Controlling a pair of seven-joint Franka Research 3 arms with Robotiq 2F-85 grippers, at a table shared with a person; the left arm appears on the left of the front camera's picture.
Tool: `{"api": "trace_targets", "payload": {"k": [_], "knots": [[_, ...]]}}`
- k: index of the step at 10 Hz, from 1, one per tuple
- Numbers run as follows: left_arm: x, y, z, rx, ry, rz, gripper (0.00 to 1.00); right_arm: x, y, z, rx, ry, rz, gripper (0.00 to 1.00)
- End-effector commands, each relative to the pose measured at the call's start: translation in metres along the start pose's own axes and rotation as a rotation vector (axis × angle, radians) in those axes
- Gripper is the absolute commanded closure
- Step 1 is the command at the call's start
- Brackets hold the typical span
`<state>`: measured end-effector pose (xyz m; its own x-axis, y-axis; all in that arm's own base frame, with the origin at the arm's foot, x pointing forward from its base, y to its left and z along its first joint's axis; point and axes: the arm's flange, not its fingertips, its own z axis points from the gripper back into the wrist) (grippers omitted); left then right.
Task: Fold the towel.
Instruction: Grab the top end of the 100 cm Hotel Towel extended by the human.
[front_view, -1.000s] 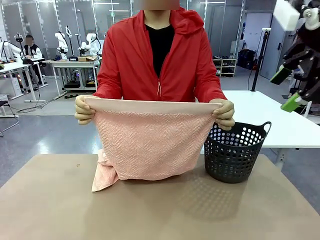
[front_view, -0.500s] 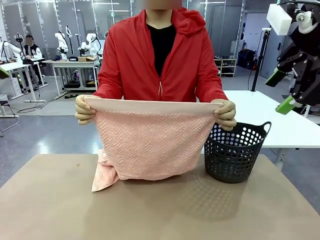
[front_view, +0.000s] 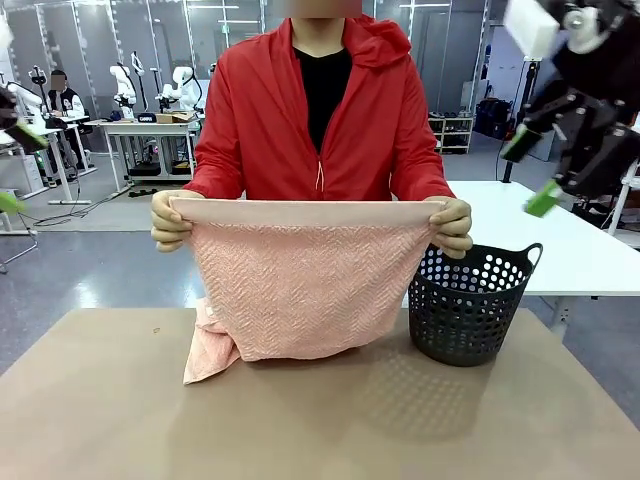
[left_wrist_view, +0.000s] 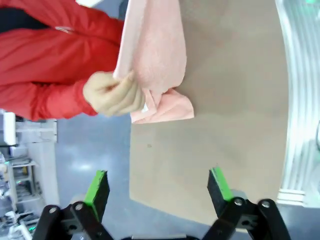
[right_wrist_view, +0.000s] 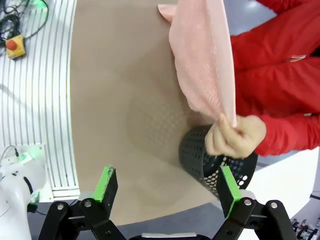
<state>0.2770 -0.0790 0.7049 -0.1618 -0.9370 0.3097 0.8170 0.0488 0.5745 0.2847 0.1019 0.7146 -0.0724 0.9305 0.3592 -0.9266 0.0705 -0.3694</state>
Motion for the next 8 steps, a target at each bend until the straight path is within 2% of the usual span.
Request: {"api": "trace_targets", "payload": {"k": [1,5,8], "knots": [[0.035,0.020,-0.005,-0.030,0.073,0.007,0.00,0.030,-0.026,-0.012,-0.001,0.057,0.016,0.00],[0.114,0.052,-0.045,-0.060,0.167,-0.028,0.00,0.081,-0.067,-0.044,-0.046,0.172,0.102,0.00],[0.145,0.070,-0.084,-0.118,0.215,-0.075,0.00,0.085,-0.083,-0.063,-0.017,0.210,0.097,0.00]]}}
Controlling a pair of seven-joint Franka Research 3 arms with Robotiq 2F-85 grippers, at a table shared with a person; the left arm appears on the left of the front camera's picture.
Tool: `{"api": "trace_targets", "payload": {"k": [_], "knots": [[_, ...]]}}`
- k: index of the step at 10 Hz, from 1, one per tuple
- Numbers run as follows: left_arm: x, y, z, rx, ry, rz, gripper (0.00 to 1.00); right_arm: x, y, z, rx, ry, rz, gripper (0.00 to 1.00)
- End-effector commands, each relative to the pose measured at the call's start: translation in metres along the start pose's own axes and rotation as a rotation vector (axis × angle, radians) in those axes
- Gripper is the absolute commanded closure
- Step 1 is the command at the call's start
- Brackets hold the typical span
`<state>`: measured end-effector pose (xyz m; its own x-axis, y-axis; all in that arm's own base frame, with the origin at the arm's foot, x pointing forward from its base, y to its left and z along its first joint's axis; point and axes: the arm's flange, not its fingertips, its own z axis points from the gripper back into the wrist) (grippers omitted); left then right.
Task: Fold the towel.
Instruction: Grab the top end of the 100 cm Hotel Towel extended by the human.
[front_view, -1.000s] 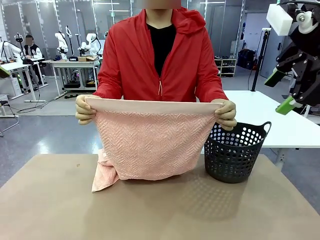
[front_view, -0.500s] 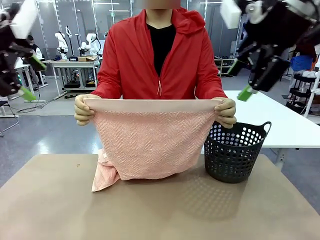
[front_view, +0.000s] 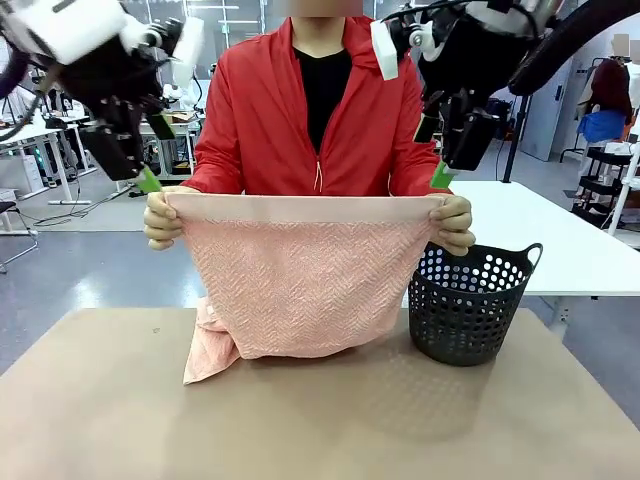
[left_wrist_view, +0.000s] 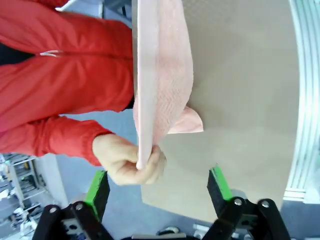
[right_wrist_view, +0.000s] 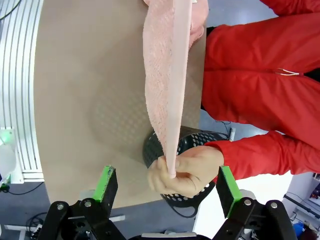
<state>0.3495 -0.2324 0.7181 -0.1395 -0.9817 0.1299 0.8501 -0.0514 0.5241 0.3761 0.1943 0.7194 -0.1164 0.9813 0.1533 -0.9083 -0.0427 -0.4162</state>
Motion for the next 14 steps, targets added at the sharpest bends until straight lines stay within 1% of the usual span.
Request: {"api": "trace_targets", "payload": {"k": [1,2,5,7,8,10,11,12,13,14], "knots": [[0.016,0.021,-0.012,-0.066,0.065,0.016,0.00,0.006,-0.008,-0.005,0.012,0.038,-0.024,0.00],[0.021,0.023,-0.023,-0.110,0.050,0.030,0.00,0.006,-0.012,-0.011,0.013,0.042,-0.029,0.00],[0.020,0.033,-0.056,-0.165,0.057,0.050,0.00,0.005,-0.027,-0.039,0.049,0.052,-0.038,0.00],[0.017,0.037,-0.080,-0.203,0.057,0.061,0.00,0.008,-0.031,-0.062,0.090,0.063,-0.040,0.00],[0.015,0.037,-0.089,-0.207,0.054,0.065,0.00,0.009,-0.032,-0.074,0.115,0.054,-0.055,0.00],[0.009,0.039,-0.109,-0.215,0.061,0.092,0.00,0.009,-0.033,-0.097,0.157,0.071,-0.067,0.00],[0.007,0.040,-0.114,-0.225,0.055,0.102,0.03,0.008,-0.032,-0.104,0.166,0.070,-0.073,0.00],[0.004,0.041,-0.117,-0.239,0.070,0.138,0.49,0.007,-0.032,-0.108,0.161,0.076,-0.083,0.29],[0.002,0.041,-0.116,-0.246,0.048,0.138,0.63,0.006,-0.032,-0.108,0.156,0.072,-0.099,0.57],[0.002,0.042,-0.117,-0.246,0.038,0.136,1.00,0.004,-0.032,-0.110,0.158,0.082,-0.099,0.87]]}}
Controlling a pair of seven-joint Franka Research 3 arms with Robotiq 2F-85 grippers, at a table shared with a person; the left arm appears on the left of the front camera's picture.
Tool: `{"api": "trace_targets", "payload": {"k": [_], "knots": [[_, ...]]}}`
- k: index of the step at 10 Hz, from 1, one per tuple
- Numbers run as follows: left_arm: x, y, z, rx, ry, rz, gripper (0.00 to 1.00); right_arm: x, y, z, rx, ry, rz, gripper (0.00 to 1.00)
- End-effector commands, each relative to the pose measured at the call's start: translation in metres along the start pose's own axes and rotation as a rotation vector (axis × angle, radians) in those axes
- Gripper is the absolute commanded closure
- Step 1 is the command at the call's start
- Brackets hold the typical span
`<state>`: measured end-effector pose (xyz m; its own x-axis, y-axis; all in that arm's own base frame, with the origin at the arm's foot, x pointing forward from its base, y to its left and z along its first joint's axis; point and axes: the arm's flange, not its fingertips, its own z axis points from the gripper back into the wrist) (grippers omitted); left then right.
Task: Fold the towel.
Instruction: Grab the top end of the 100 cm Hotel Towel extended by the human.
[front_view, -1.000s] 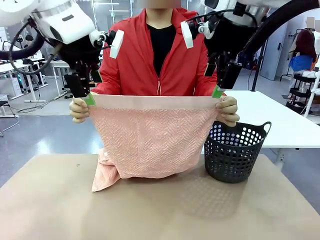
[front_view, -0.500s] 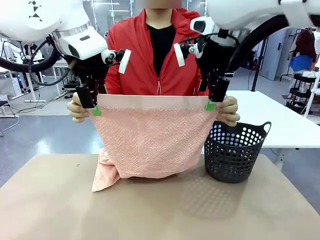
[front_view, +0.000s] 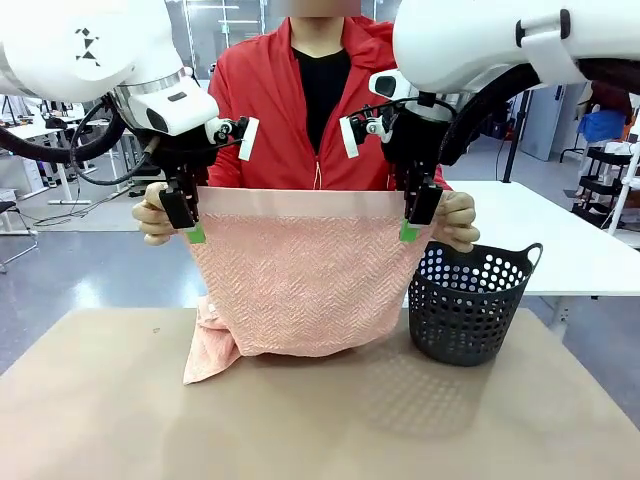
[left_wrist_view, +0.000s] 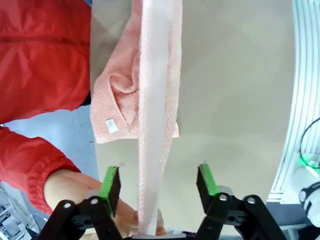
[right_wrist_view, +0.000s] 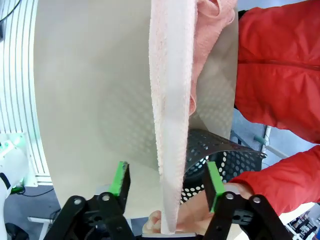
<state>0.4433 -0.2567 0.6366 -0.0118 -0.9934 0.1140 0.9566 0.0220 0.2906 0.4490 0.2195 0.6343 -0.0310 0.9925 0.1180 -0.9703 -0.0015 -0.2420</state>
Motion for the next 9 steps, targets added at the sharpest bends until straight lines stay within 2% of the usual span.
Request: {"api": "trace_targets", "payload": {"k": [1,2,3,4,5,9], "knots": [[0.0020,0.0025,0.0045,-0.009,-0.034,0.024,1.00,0.0001,-0.0004,0.0003,-0.018,0.019,-0.035,1.00],[0.0019,0.0019,0.0045,-0.011,-0.035,0.024,1.00,-0.0009,-0.0005,0.0012,-0.019,0.016,-0.040,1.00],[0.0013,0.0022,0.0049,-0.015,-0.034,0.030,0.85,-0.0017,-0.0005,0.0009,-0.017,0.023,-0.044,1.00],[0.0004,0.0027,0.0053,-0.018,-0.030,0.044,0.95,-0.0034,-0.0014,0.0011,-0.027,0.026,-0.062,0.95],[0.0001,0.0026,0.0063,-0.022,-0.035,0.044,1.00,-0.0042,-0.0014,0.0015,-0.024,0.021,-0.063,1.00],[-0.0021,-0.0007,0.0075,-0.017,-0.041,0.043,1.00,-0.0060,0.0018,0.0065,-0.035,0.007,-0.060,1.00]]}}
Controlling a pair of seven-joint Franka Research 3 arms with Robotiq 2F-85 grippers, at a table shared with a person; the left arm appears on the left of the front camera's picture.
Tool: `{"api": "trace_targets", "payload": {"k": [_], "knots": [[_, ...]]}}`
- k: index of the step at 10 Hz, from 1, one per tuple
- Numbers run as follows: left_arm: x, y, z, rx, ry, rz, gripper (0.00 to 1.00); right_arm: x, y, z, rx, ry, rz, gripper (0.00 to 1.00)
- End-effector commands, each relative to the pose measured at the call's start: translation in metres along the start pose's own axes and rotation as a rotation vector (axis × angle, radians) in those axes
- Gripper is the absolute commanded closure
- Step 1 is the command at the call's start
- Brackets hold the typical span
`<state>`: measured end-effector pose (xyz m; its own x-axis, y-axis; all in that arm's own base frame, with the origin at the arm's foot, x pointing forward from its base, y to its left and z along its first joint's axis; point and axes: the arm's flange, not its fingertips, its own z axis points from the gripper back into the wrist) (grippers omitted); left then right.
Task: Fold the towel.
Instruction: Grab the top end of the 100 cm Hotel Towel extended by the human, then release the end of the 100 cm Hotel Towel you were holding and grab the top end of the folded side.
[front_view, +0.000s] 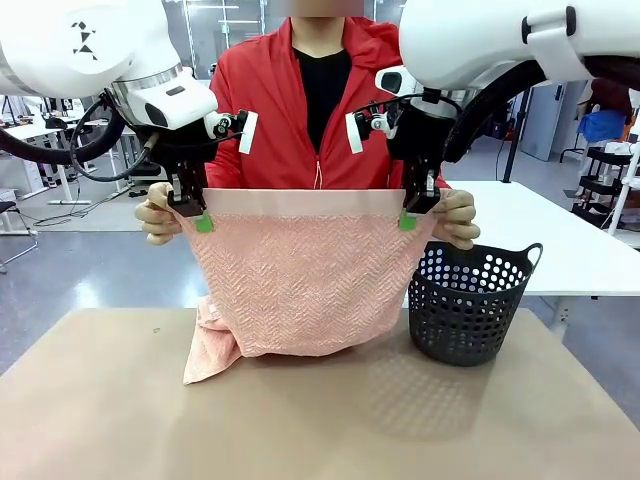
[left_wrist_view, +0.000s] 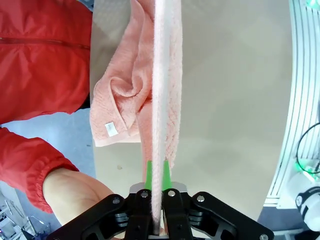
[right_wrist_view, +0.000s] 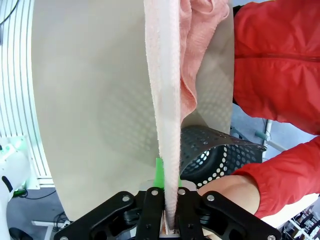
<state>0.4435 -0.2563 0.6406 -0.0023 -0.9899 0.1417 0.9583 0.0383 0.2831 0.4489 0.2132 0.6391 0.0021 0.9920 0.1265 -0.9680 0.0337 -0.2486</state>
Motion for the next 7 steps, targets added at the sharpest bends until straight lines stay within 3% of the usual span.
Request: {"api": "trace_targets", "payload": {"k": [1,2,3,7], "knots": [[-0.007,-0.003,0.001,-0.003,-0.017,0.055,1.00,-0.004,0.003,0.001,-0.028,-0.023,-0.052,1.00],[-0.020,-0.006,-0.009,0.004,0.028,0.071,1.00,0.000,0.000,0.000,0.000,0.000,0.000,1.00],[-0.001,0.000,0.000,0.000,-0.001,0.008,1.00,0.000,0.000,0.000,0.000,0.000,0.000,1.00],[-0.001,0.000,0.000,0.000,-0.001,0.008,1.00,0.000,0.000,0.000,0.000,0.000,0.000,1.00]]}}
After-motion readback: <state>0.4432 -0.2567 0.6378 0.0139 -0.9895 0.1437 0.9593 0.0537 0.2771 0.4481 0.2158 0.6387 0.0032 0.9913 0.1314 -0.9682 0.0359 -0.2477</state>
